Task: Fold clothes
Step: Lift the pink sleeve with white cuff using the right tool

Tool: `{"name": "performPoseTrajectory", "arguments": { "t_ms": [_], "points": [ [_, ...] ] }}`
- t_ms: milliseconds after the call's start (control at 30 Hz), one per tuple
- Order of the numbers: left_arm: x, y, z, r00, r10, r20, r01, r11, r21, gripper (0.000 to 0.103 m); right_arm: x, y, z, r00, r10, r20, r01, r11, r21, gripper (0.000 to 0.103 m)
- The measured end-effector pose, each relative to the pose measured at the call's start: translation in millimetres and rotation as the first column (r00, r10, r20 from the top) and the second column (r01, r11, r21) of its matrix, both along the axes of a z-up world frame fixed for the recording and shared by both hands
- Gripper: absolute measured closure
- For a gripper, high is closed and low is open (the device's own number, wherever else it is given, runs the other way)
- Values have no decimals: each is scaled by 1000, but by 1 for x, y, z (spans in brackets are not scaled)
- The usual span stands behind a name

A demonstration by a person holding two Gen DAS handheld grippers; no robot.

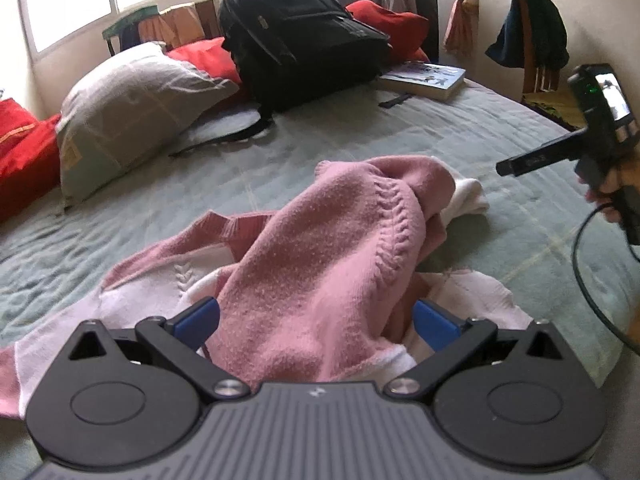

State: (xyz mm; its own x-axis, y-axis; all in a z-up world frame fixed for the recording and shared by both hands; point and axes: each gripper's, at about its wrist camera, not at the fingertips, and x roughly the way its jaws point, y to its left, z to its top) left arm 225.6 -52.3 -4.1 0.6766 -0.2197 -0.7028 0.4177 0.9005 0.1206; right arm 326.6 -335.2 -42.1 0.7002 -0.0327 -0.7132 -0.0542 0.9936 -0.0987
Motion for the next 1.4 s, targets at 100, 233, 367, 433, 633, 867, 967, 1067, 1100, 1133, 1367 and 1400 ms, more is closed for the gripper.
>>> {"name": "performPoseTrajectory", "arguments": {
  "t_ms": [100,233,367,433,633,867,967,1067,1100,1133,1367,1400],
  "points": [
    [-6,-5,-2,1000,0,12,0,1000,25,1,-9,14,1,995,102,-18,-100,992,73,0],
    [-17,-10,-4,999,6,43,-9,997,78,1,-22,33,3,971,237,-29,-229,958,172,0],
    [-27,-7,-5,997,33,64,-39,996,85,1,-32,68,6,933,360,-21,-350,917,192,0],
    [-30,-2,-5,997,48,60,-52,996,70,1,-34,86,6,915,402,-27,-392,903,177,0],
    [-32,6,-5,996,80,47,-82,996,32,1,4,104,-3,939,343,-33,-337,934,119,0],
    [-30,5,-3,996,74,59,-74,997,8,1,75,85,-10,972,233,-40,-225,965,136,0],
    [-25,5,-3,995,81,56,-81,997,-4,1,100,80,-12,984,177,-34,-173,981,86,0],
    [-26,7,-4,995,85,54,-85,996,-8,1,108,67,-11,990,134,-46,-127,983,130,0],
    [-27,7,-4,995,84,55,-84,996,-9,1,102,63,-8,990,138,-38,-131,981,145,0],
    [-27,7,-4,995,83,55,-82,997,-9,1,96,58,-3,989,145,-28,-138,977,160,0],
    [-31,8,-6,995,92,48,-91,996,-21,1,33,47,21,955,298,-6,-289,931,223,0],
    [-32,8,-7,994,94,46,-93,995,-21,1,24,48,23,945,326,-11,-315,922,226,0]
  ]
}}
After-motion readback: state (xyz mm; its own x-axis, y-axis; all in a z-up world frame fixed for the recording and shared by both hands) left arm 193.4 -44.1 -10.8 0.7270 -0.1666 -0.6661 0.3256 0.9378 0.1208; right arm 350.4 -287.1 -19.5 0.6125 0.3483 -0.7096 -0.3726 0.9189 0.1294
